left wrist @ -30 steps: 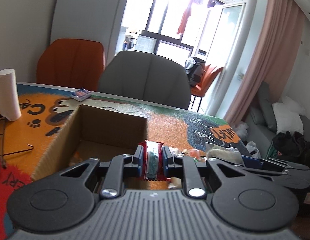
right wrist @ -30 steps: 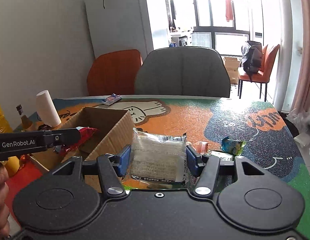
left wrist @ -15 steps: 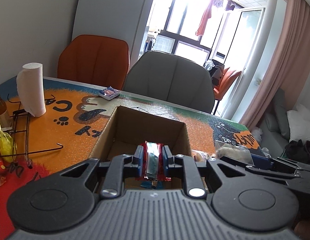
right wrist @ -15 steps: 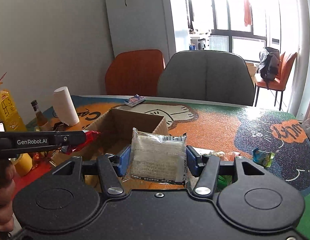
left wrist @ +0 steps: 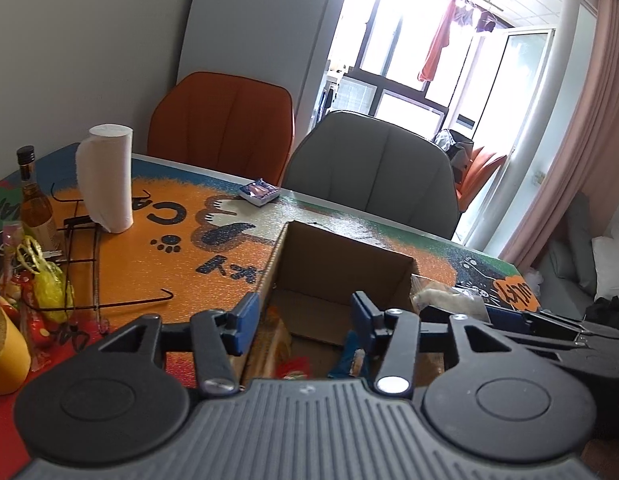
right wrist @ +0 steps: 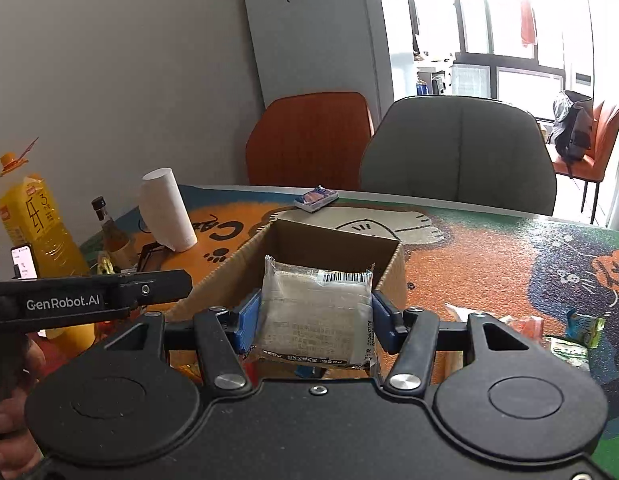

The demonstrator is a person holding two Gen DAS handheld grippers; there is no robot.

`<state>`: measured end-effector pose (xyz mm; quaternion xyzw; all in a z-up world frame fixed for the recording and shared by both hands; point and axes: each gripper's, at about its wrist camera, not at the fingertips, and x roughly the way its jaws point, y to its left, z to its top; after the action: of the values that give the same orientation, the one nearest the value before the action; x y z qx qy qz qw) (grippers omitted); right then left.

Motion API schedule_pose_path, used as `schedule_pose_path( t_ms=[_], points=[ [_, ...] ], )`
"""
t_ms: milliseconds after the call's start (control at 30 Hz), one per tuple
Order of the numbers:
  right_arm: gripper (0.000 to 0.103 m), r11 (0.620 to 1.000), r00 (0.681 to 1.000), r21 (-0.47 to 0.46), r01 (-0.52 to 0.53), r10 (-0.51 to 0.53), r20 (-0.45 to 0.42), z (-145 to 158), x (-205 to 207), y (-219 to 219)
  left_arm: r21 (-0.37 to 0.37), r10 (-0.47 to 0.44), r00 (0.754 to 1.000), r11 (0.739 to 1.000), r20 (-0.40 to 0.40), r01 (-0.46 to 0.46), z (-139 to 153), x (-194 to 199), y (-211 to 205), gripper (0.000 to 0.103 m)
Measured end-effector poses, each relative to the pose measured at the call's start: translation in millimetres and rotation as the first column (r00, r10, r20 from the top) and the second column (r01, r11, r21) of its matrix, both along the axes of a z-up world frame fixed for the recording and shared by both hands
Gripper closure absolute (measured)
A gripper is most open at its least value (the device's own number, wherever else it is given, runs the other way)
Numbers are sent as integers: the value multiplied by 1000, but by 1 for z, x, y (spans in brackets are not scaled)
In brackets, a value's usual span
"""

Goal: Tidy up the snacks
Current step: 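Carry both packets over the cardboard box and open both tools to release, then grasp the white bread bar with the left tool while the right tool grasps the green-and-white bag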

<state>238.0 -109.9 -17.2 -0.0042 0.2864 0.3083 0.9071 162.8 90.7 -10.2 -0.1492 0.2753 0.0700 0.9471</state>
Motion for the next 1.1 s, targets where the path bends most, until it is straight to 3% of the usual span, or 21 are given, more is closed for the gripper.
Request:
schedule_pose_path(
  t_ms=[33,100,300,467,600,1100],
  points=[
    [48,1000,1000,10,-6,6,-6,0,0,1,0,4,1000,1000,1,-4,0,-1,2,50],
    [33,999,999,31,-20,21,-36,1,2,5,0,16,1000,1000,7,-16,0,-3,6,41],
    [33,999,999,39,22,-20,-44,1,1,-5,19,21,1000,1000,19,-21,0,-6,3,18],
    [27,996,996,25,81,-80,-43,0,1,-24,29,1,1000,1000,21,-2,-4,-4,-7,10],
    [21,991,991,16,131,-130,-42,-2,1,-45,25,-21,1000,999,16,20,-8,-1,-17,9],
    [18,962,961,17,271,-270,-68,-16,1,-116,16,-144,990,989,-3,145,-16,10,-76,9]
  ],
)
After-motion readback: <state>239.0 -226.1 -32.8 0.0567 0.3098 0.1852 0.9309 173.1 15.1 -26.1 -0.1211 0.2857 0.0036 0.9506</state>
